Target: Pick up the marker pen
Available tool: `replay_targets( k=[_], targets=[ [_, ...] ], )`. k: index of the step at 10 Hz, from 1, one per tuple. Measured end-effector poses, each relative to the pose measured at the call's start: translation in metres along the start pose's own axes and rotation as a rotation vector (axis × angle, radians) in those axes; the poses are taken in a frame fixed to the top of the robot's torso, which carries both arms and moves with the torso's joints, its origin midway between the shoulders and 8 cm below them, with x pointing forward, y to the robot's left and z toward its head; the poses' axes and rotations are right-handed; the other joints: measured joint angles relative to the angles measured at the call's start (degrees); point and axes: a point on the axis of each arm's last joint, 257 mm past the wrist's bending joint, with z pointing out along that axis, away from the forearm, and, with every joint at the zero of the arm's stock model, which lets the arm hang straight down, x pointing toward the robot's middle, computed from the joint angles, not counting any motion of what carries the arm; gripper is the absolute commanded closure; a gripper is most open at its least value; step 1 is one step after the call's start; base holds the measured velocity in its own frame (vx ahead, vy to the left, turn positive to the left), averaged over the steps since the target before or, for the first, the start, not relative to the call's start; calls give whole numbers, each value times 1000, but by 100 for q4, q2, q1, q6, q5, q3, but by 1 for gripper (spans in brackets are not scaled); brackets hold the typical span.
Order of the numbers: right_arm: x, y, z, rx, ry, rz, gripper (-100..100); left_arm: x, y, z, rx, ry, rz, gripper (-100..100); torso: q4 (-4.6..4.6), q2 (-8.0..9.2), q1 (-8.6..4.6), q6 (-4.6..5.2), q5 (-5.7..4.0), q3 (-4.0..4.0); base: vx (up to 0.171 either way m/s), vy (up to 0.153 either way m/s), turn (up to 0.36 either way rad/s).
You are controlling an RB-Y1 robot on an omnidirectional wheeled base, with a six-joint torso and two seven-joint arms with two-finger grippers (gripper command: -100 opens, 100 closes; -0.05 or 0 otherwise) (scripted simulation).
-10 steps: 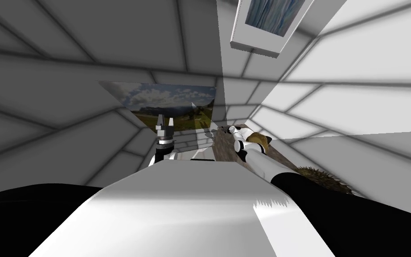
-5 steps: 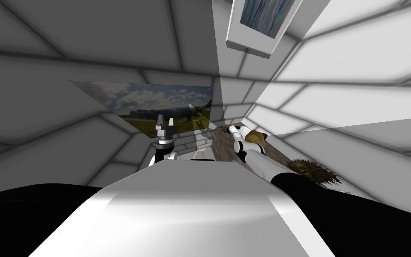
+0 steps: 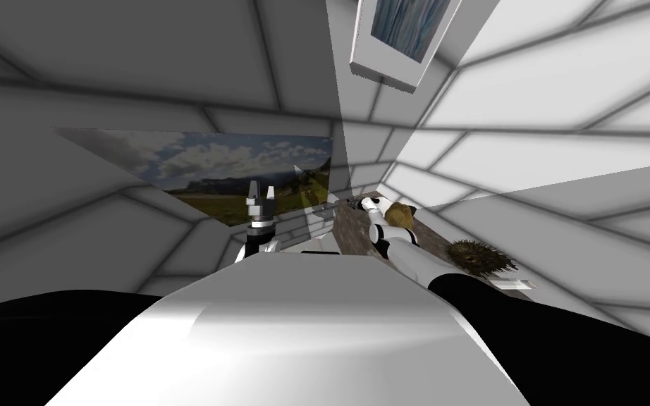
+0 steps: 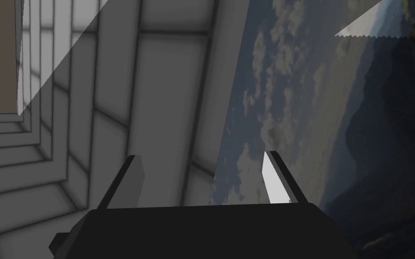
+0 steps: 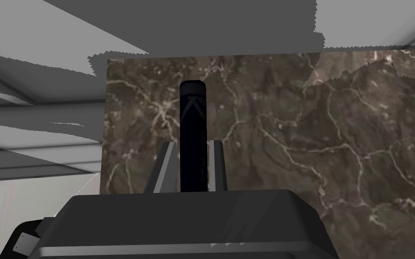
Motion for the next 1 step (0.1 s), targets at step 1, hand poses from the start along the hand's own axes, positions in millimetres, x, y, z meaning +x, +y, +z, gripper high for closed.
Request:
replay_targets(
  k=[1],
  targets=[
    [0,-1,0,2,0,0,0,0,0,0,0,0,0,0,0,4,-10,1,-2,2,0,0,0]
  ],
)
